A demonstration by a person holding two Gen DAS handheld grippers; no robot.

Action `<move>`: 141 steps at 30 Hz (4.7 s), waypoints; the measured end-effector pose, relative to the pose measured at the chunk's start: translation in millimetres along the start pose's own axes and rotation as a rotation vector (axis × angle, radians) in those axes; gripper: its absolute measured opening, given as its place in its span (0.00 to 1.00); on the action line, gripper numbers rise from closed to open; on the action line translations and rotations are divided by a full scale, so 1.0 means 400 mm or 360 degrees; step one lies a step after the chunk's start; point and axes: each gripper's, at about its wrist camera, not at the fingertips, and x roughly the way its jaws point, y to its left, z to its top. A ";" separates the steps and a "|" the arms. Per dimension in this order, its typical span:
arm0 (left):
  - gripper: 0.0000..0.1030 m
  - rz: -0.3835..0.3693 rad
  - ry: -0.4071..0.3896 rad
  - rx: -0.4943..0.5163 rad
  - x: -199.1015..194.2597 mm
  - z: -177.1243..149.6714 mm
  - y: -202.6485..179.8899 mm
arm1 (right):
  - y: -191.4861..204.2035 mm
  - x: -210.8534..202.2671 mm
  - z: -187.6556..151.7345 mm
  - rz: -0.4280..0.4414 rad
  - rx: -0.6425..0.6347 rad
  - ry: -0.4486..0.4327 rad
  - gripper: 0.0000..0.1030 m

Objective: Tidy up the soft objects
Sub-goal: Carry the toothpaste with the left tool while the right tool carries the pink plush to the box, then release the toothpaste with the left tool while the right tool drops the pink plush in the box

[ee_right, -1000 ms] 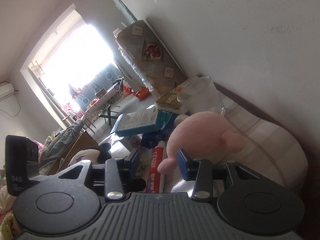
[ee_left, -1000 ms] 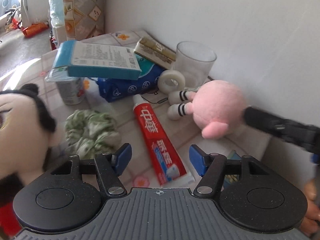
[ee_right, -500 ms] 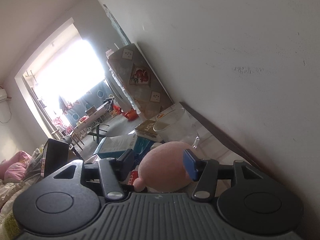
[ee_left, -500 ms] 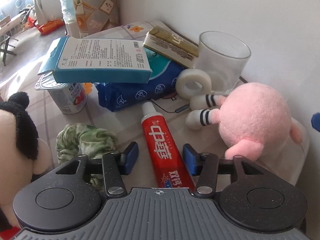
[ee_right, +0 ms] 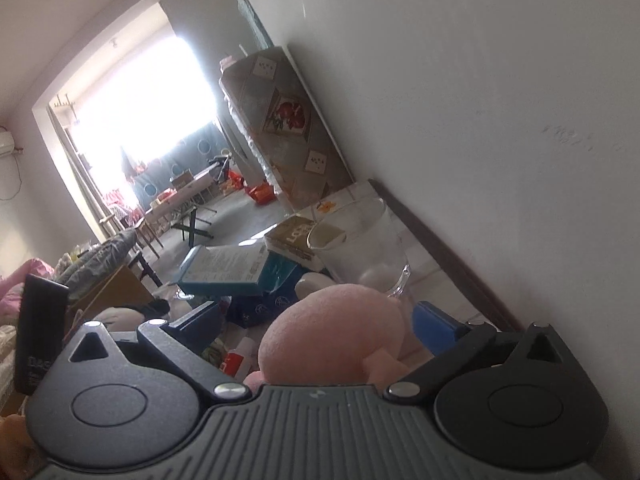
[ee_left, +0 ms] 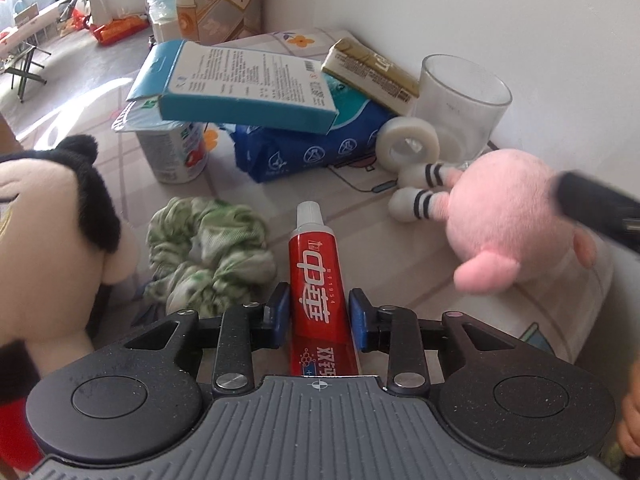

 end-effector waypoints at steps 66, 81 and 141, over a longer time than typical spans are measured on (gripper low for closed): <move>0.28 0.0188 -0.0126 -0.0732 -0.171 0.136 0.781 | 0.629 0.247 0.184 0.0869 -0.0152 0.0106 0.83; 0.42 0.0151 -0.0300 -0.0890 -0.268 0.118 0.796 | 0.602 0.220 0.185 0.0804 -0.0129 0.0113 0.83; 0.98 0.0676 -0.0982 -0.1193 -0.793 -0.442 0.858 | 1.256 0.629 -0.241 0.0790 -0.0718 0.1279 0.91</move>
